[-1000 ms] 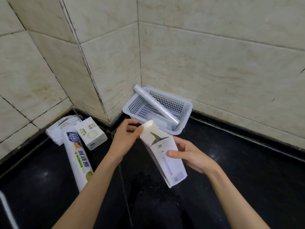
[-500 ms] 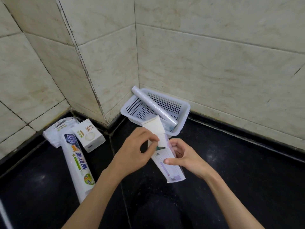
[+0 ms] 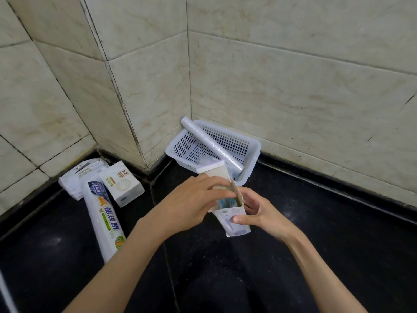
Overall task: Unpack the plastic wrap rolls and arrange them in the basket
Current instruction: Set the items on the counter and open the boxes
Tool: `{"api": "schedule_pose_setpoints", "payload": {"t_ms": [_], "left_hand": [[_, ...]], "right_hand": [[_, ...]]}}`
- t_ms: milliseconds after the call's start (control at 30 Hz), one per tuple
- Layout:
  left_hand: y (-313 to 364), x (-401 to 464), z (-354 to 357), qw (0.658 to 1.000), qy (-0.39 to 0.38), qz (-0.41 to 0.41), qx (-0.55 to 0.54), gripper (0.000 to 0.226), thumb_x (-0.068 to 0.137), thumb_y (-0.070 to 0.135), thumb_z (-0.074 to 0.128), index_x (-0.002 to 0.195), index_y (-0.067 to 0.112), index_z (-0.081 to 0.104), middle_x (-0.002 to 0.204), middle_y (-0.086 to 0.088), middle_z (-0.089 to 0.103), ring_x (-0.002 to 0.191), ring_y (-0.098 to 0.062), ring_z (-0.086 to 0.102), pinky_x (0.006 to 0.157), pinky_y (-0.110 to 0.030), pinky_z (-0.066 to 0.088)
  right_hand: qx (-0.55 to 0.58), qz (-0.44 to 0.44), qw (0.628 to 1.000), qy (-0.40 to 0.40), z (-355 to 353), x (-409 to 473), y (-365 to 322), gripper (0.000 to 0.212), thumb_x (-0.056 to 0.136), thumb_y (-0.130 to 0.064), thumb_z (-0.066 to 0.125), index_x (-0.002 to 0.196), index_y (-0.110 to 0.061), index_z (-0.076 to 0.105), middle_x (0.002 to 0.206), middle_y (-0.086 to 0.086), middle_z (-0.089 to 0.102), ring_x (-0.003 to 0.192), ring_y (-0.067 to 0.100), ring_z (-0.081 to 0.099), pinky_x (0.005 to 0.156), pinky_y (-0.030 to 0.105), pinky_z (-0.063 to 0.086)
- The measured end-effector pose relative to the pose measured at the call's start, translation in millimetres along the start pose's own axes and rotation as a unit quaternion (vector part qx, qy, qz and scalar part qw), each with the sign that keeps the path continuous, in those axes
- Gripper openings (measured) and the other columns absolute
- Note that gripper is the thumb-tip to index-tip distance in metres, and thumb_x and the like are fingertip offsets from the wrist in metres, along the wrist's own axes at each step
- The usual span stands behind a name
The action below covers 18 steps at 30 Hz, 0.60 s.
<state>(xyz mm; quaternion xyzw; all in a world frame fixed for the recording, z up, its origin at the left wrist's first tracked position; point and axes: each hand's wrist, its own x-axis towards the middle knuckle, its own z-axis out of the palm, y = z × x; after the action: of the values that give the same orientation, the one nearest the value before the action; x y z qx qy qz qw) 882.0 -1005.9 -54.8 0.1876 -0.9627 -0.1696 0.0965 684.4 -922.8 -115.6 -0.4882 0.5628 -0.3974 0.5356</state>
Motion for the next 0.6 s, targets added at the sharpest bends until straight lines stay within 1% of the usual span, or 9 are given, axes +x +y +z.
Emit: {"api": "schedule_pose_setpoints", "payload": {"t_ms": [67,167,233,333,433,467,533,600], "left_hand": [[-2.8,-0.5,-6.6,0.999,-0.032,0.003,-0.011,0.048,0.089,0.008,0.050,0.131,0.031,0.047,0.137,0.016,0.045,0.113,-0.013,0.046,0.091,-0.035,0.044],[-2.8,-0.2,-8.7,0.997,-0.076,-0.003,0.014,0.048,0.090,0.019,0.052,0.132,0.039,0.041,0.136,0.020,0.046,0.110,-0.007,0.044,0.088,-0.034,0.047],[-0.1,-1.6,-3.2,0.997,-0.083,0.001,0.012,0.047,0.089,0.025,0.053,0.131,0.041,0.042,0.134,0.022,0.049,0.110,-0.004,0.046,0.088,-0.032,0.047],[3.4,-4.7,8.0,0.998,-0.068,0.002,-0.008,0.046,0.088,0.030,0.053,0.131,0.043,0.042,0.134,0.025,0.049,0.116,0.000,0.048,0.089,-0.028,0.047],[2.7,-6.4,18.1,0.999,-0.050,-0.014,-0.011,0.046,0.087,0.036,0.054,0.131,0.044,0.041,0.125,0.018,0.058,0.107,-0.002,0.053,0.081,-0.019,0.040],[3.2,-7.1,20.4,0.999,-0.045,-0.019,-0.017,0.045,0.087,0.037,0.054,0.130,0.044,0.042,0.122,0.016,0.061,0.104,-0.003,0.054,0.079,-0.019,0.039],[6.3,-7.5,23.4,0.998,-0.038,-0.025,-0.040,0.040,0.087,0.038,0.053,0.126,0.042,0.047,0.120,0.016,0.062,0.105,-0.004,0.055,0.082,-0.022,0.044],[9.7,-7.1,25.1,0.997,-0.034,-0.035,-0.055,0.036,0.085,0.040,0.054,0.121,0.042,0.050,0.118,0.018,0.062,0.105,-0.001,0.055,0.081,-0.025,0.048]], "right_hand": [[0.001,0.014,1.000,-0.028,-8.2,-1.7,-0.9,0.063,0.070,-0.012,0.074,0.126,-0.026,0.050,0.130,-0.005,0.058,0.123,0.008,0.051,0.105,0.028,0.040],[0.011,0.029,0.997,-0.067,-16.6,-2.4,-4.2,0.057,0.069,-0.007,0.070,0.119,-0.031,0.056,0.123,-0.013,0.063,0.117,0.004,0.055,0.093,0.016,0.044],[0.002,0.043,0.995,-0.089,-20.2,-2.0,-7.3,0.054,0.070,-0.006,0.069,0.115,-0.034,0.058,0.121,-0.016,0.063,0.117,0.001,0.054,0.091,0.012,0.043],[-0.014,0.064,0.991,-0.117,-26.0,-1.4,-10.5,0.052,0.070,-0.005,0.068,0.112,-0.035,0.060,0.118,-0.019,0.065,0.115,-0.002,0.055,0.089,0.010,0.043],[-0.026,0.076,0.988,-0.131,-33.2,-1.3,-9.2,0.053,0.069,-0.007,0.069,0.116,-0.029,0.059,0.123,-0.007,0.063,0.116,0.004,0.056,0.092,0.016,0.045],[-0.029,0.078,0.987,-0.136,-35.3,-1.6,-8.7,0.056,0.069,-0.007,0.069,0.120,-0.024,0.057,0.125,-0.003,0.062,0.117,0.006,0.056,0.094,0.018,0.045],[-0.030,0.086,0.985,-0.146,-37.5,-2.0,-9.2,0.061,0.068,-0.010,0.069,0.127,-0.015,0.053,0.125,0.002,0.062,0.114,0.009,0.058,0.092,0.020,0.046],[-0.031,0.088,0.982,-0.162,-36.2,-1.9,-11.2,0.064,0.067,-0.014,0.070,0.128,-0.012,0.052,0.122,0.009,0.063,0.109,0.014,0.060,0.089,0.023,0.047]]}}
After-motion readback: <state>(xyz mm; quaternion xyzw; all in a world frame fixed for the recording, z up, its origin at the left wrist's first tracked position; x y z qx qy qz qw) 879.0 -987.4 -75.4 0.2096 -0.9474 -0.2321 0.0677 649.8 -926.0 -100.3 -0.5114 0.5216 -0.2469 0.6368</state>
